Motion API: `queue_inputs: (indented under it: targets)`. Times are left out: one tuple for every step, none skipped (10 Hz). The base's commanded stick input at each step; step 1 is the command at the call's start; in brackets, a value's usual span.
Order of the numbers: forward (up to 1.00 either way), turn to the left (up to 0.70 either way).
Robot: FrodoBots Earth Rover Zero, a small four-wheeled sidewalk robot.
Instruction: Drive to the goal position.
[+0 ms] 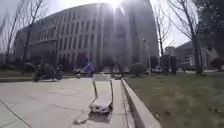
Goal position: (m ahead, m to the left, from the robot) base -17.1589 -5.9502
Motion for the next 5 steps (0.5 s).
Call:
queue_inputs:
  targets:
    - [-0.33,0.00]
    - [0.00,0.00]
    - [0.00,0.00]
    - [0.00,0.00]
    - [0.00,0.00]
